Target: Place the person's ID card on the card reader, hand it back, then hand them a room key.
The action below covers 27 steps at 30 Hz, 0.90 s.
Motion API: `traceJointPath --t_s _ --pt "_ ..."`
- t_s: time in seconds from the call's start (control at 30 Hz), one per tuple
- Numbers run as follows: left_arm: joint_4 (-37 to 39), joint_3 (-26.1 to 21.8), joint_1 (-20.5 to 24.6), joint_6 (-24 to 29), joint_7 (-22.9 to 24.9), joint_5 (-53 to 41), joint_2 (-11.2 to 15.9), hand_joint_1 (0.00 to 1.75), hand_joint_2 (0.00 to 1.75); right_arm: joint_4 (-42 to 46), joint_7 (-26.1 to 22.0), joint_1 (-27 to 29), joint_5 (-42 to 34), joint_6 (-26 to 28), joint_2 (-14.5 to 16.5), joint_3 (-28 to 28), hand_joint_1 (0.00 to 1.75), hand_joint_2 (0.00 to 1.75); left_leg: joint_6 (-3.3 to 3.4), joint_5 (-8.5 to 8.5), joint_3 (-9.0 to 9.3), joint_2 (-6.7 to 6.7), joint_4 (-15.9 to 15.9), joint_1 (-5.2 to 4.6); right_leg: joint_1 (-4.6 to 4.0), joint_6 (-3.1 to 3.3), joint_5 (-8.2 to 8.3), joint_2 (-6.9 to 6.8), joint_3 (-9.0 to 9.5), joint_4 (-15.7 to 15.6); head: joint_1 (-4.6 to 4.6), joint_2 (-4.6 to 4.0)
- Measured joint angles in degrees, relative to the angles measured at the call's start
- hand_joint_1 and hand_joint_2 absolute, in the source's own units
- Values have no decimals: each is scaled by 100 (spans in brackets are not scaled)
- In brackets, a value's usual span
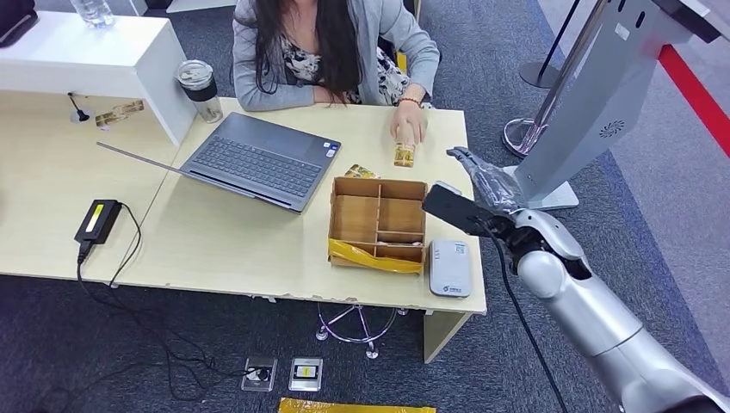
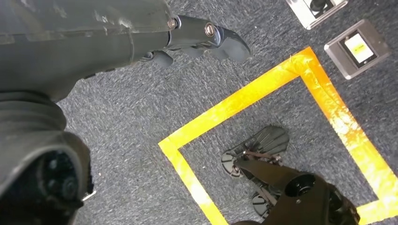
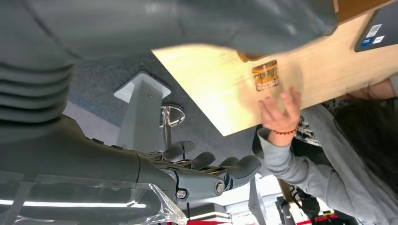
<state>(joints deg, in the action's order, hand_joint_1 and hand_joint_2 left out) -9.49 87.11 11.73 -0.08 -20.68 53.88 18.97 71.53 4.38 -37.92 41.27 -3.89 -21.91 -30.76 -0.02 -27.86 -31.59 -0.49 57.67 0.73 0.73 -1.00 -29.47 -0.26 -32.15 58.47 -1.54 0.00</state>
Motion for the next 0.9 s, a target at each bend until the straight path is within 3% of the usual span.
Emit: traceJointPath --t_s 0.2,0.37,0.57,0.9 --pt "0 -1 -8 97 0 59 10 0 0 1441 735 716 -356 -136 -512 320 0 175 0 0 1 1 -1 1 -1 0 0 0 2 0 -1 0" --pt "0 -1 -6 162 31 81 5 0 0 2488 1126 1264 -264 18 -719 454 0 175 0 0 1 2 -2 2 -2 0 0 4 1 1 -1 0" --pt "0 -1 -3 230 40 125 -29 0 0 3149 1354 1702 211 122 -742 372 0 175 0 0 0 2 -3 2 -2 1 0 6 2 1 0 0" --pt "0 -3 5 281 150 192 -125 0 0 3108 1266 1882 1186 660 -617 118 0 175 -1 0 -2 2 -4 2 -2 1 0 4 4 2 0 0"
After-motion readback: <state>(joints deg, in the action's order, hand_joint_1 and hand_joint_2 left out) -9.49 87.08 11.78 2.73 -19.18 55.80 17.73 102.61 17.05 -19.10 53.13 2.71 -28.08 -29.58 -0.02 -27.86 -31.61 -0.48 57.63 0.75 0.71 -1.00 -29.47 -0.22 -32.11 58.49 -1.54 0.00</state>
